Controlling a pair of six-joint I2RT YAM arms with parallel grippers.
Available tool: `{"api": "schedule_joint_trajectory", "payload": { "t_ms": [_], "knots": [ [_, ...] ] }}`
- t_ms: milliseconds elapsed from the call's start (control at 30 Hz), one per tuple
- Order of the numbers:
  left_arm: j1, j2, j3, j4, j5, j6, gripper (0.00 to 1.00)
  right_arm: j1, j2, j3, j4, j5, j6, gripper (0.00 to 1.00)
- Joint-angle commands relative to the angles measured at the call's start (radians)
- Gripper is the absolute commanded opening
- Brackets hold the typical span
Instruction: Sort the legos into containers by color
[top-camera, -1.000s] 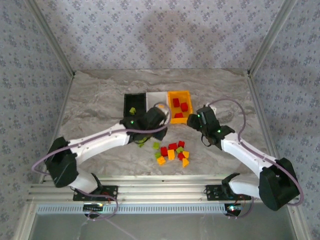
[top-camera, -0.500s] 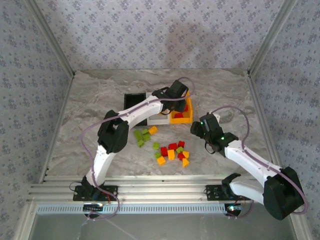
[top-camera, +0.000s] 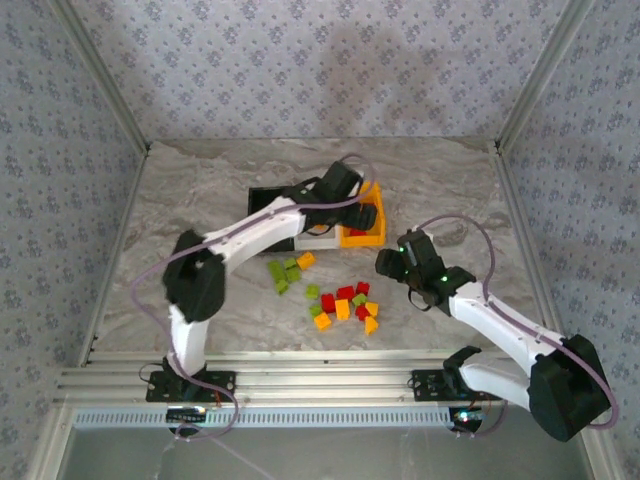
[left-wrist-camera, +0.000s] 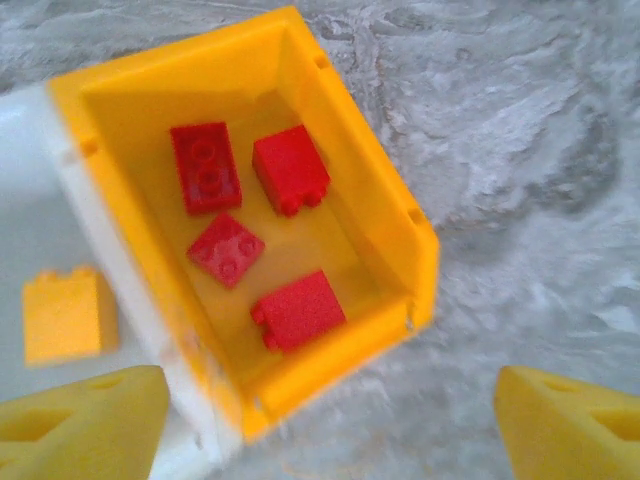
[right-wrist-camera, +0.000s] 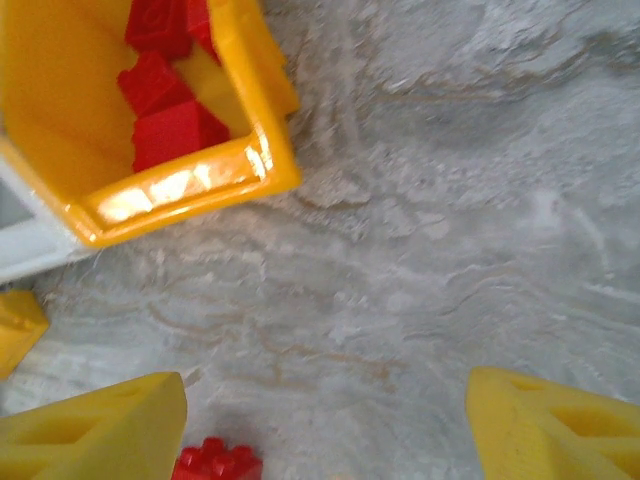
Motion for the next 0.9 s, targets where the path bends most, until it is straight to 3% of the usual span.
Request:
{"api": "schedule_joint_trajectory", "payload": {
  "t_ms": [0, 200, 400, 733, 867],
  "knots": [
    [-0.032, -0.214, -0.178, 0.134, 0.027, -0.054, 0.91, 0.061, 0.022, 0.014, -0.063, -0.058, -0.037, 0.76],
    [-0.085, -0.498, -0.539, 0.168, -0.019, -0.127, 0.99, 0.21, 0.053, 0.016, -0.159, -0.055, -0.034, 0.75],
    [-0.094, -0.712, -0.746, 0.128, -0.054, -0.194, 1.0, 0.372, 0.049, -0.008, -0.247, -0.064, 0.019, 0.74],
    [-0.092, -0.811, -0.834, 0.065, -0.109, -0.22, 0.99, 0.473, 0.18, -0.019, -0.214, -0.041, 0.057, 0.69],
    [-0.091, -0.808, -0.839, 0.057, -0.112, -0.221, 0.99, 0.485, 0.23, -0.008, -0.207, -0.026, 0.059, 0.61]
  ]
}}
